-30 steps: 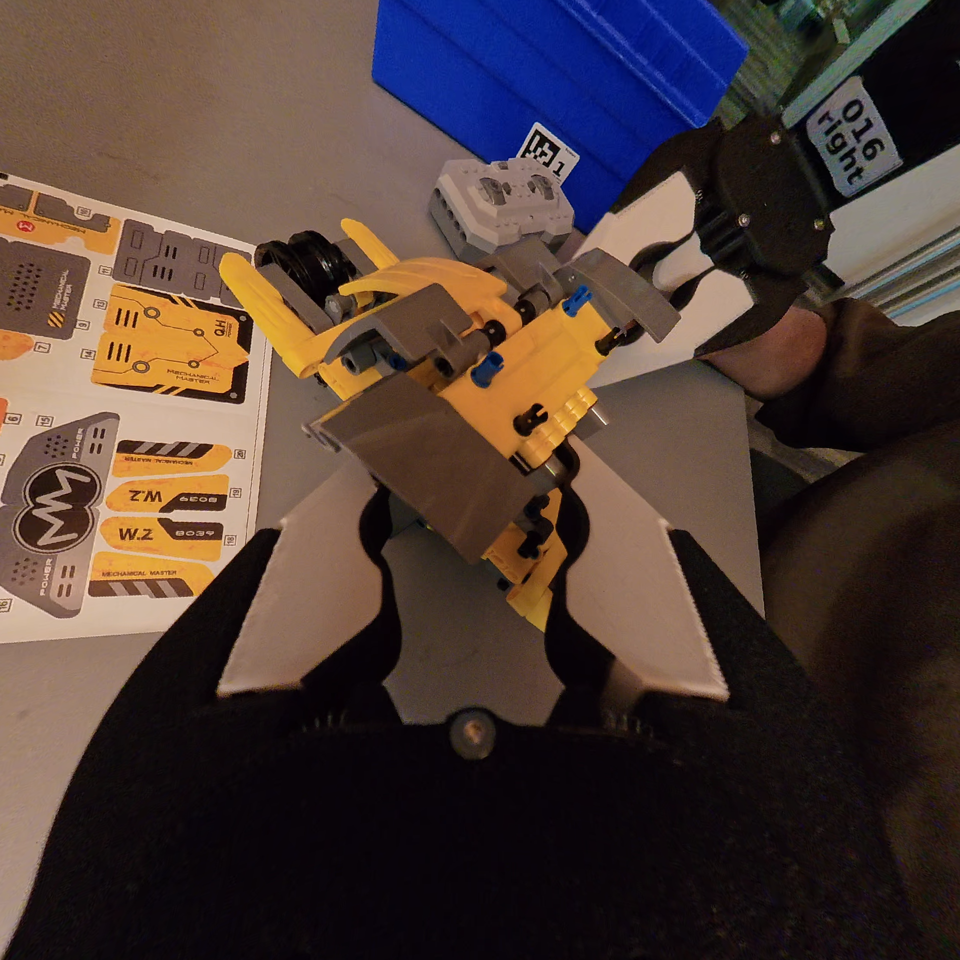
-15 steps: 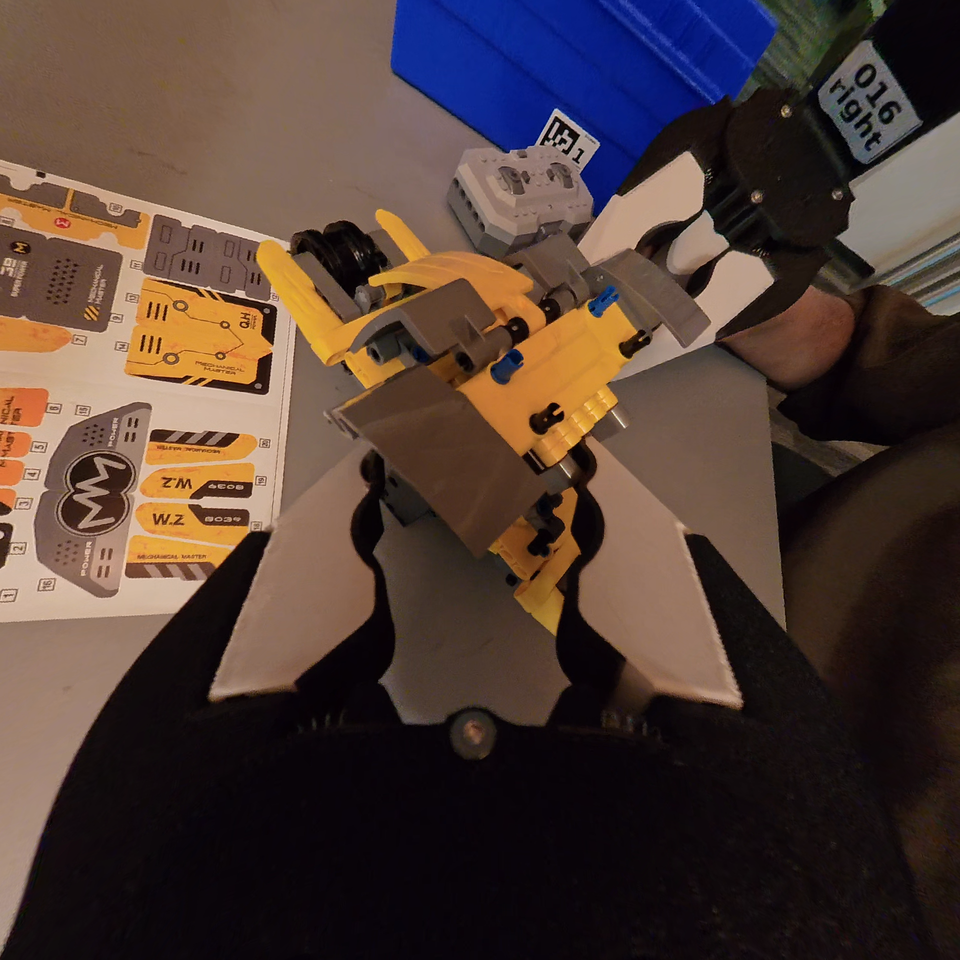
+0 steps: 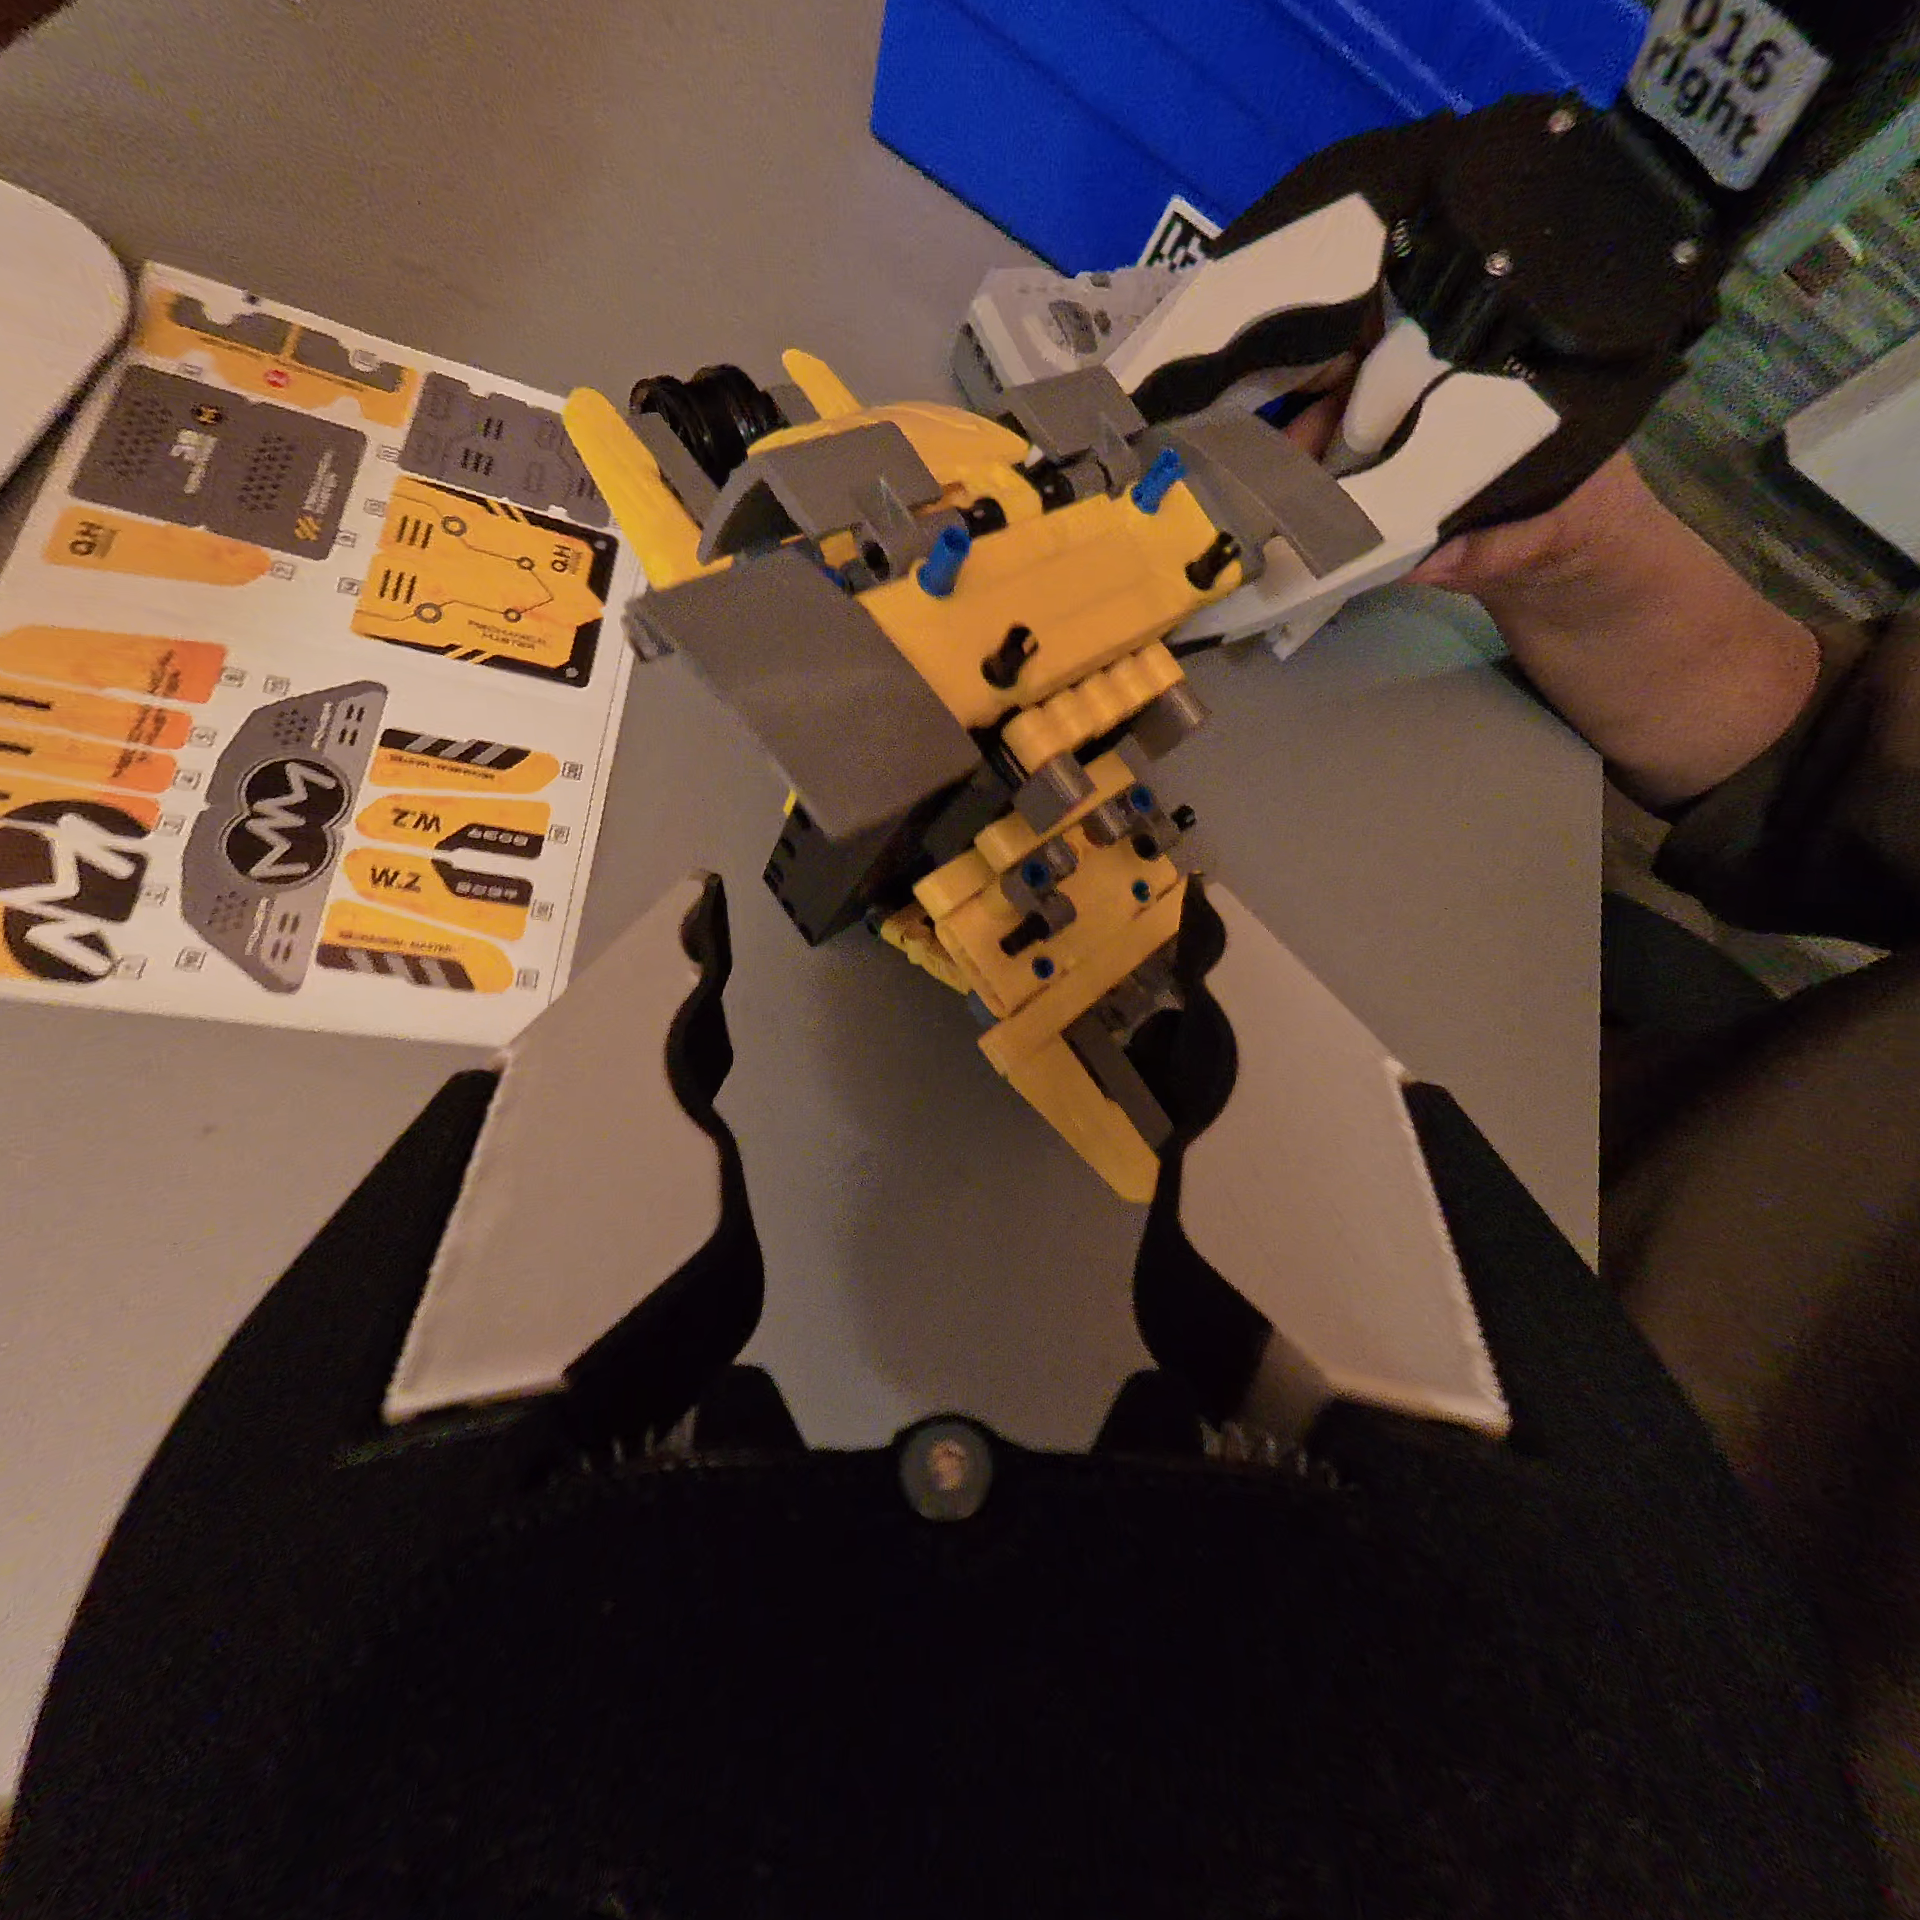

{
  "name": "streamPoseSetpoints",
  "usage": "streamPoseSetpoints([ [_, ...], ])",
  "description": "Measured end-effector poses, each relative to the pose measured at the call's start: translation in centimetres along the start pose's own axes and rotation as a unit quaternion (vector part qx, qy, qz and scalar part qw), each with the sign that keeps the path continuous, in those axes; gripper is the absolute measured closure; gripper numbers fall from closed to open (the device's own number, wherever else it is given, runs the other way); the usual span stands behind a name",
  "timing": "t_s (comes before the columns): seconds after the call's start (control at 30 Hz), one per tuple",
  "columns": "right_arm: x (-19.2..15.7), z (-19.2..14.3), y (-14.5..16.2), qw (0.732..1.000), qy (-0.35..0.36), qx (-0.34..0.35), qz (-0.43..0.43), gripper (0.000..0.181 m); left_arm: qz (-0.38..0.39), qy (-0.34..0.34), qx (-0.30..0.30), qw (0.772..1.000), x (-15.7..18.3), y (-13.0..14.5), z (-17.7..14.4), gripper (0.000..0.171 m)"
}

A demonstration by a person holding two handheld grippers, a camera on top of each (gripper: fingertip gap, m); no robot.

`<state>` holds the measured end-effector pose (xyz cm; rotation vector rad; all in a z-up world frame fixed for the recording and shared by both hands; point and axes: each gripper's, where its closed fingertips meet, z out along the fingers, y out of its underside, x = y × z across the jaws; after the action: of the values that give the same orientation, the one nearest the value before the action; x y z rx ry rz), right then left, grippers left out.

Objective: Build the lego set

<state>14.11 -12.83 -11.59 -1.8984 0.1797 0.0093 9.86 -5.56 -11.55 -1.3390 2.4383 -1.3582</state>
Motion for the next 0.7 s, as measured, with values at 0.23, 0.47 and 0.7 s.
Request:
streamPoseSetpoints([
  [0.23,0.8,-1.0,-1.1,0.997,-0.019,0.045,0.065,0.131,-0.016,-0.042,0.091,0.995,0.5,1.6,-4.2,0.092],
  [0.47,3.9,-2.7,-2.7,0.982,0.078,0.127,0.115,0.146,0.008,-0.082,0.17,0.982,0.2,3.5,-5.7,0.098],
  [0.7,5.1,-4.8,-4.4,0.969,0.148,0.173,0.101,0.149,0.022,-0.075,0.167,0.983,0.6,3.9,-5.2,0.098],
])
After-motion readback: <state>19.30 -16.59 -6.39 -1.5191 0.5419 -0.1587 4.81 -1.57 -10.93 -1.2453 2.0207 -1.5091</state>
